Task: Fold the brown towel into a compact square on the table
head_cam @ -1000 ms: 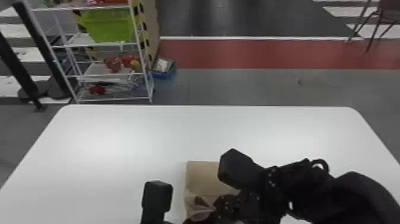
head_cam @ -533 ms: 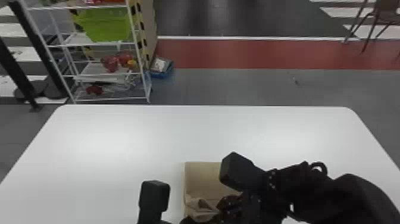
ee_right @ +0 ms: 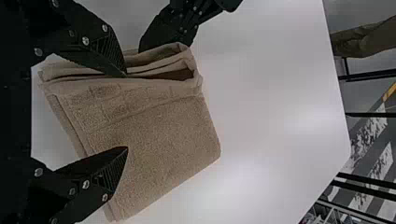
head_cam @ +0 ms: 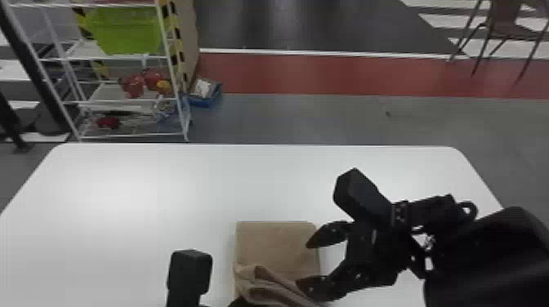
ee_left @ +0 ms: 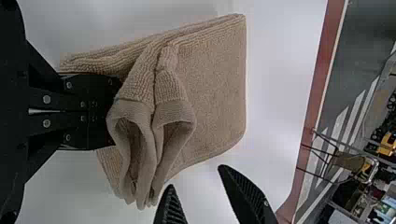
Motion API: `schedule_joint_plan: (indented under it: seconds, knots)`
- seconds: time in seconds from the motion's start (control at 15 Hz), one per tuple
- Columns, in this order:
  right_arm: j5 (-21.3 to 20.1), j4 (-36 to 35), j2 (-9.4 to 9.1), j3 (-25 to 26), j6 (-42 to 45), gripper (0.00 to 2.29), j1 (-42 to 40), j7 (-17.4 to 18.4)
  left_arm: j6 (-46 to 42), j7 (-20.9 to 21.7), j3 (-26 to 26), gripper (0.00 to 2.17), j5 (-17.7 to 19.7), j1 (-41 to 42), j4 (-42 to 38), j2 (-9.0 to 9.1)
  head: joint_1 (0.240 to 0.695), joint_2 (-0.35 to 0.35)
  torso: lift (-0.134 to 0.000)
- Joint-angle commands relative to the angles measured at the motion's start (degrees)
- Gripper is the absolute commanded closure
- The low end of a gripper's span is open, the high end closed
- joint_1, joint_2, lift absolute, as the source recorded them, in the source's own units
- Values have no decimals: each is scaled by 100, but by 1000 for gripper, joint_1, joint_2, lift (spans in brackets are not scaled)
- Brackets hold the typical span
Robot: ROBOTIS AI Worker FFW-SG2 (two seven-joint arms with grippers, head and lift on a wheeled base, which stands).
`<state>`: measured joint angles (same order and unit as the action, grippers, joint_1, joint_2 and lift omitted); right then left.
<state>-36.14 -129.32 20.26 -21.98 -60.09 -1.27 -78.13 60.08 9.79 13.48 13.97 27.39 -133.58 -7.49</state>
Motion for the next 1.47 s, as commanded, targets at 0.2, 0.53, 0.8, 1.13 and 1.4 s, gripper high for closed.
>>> schedule_joint_plan:
  seconds: [0.2,0.53,0.8,1.13,1.4]
  knots:
    - [678,65,-181,976,441,46,-137,-19,140,129,-196,2003,-17,496,-1013,-60,695,-91,-123]
    - [2032,117,-383,1847,353,46,-102,-19,176,164,-223,2003,-483,1041,-2050,-95,695,-87,-123]
    - [2322,100,-761,2304,160,46,-207,-19,123,164,-223,2003,-492,1023,-2041,-95,695,-72,-123]
    - [3517,-463,-1262,3763,-87,53,-1306,-19,-1020,-38,-144,1973,-782,900,-1689,-77,695,-116,-123]
    - [4185,-516,-1859,4879,564,66,-1438,9,-1881,-161,-135,464,-967,628,-1197,-86,695,-145,-123]
